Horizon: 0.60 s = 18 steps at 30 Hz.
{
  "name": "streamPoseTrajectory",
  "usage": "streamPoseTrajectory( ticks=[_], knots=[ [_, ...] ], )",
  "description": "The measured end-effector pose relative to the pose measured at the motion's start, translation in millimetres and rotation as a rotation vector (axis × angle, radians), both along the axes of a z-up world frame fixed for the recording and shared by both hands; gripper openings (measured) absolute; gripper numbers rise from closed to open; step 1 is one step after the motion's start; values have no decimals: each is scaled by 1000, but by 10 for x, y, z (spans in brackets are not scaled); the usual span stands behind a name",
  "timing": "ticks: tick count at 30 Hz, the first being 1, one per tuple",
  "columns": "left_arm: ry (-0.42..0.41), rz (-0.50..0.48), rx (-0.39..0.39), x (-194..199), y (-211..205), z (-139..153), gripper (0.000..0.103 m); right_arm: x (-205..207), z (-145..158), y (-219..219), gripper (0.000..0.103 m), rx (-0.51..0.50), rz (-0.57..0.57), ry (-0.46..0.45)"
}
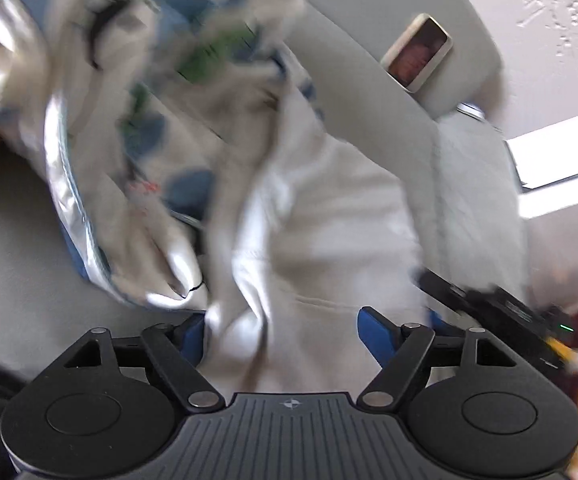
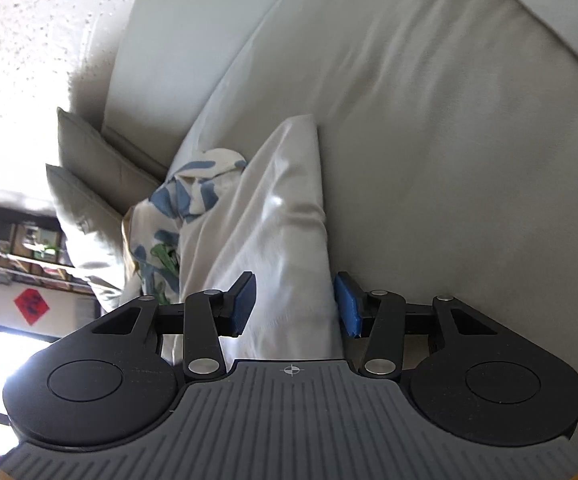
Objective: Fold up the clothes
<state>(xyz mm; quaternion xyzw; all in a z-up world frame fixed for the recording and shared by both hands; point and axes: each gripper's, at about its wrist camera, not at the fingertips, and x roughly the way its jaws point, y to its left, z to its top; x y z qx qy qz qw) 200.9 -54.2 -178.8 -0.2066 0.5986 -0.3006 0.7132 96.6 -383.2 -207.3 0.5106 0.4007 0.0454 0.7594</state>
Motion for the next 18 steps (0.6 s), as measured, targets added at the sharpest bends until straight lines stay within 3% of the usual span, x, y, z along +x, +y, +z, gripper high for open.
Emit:
streamPoseTrajectory(
  ticks=[3,4,5,6,7,8,14,18],
  knots=[
    [-15,-30,31,3,-178,-24,75,138,5,72,50,-37,20,4],
    [-24,-39,50,-14,-220,-3,70,184,6,96,48,-49,27,6],
    [-36,-49,73,-37,-261,25,62,229,10,122,38,-64,34,8],
    [-59,-53,121,-82,-292,64,39,254,38,173,16,-105,45,17],
    [-86,-55,178,-136,-320,107,23,245,85,237,10,-156,57,20],
    [-114,-58,209,-209,-346,165,19,234,135,299,9,-207,69,23],
    [-256,-96,304,-760,-550,570,13,-134,806,624,7,-497,146,-74],
    [-263,-148,304,-1189,-666,735,14,-506,1122,620,7,-519,157,-58]
  ],
)
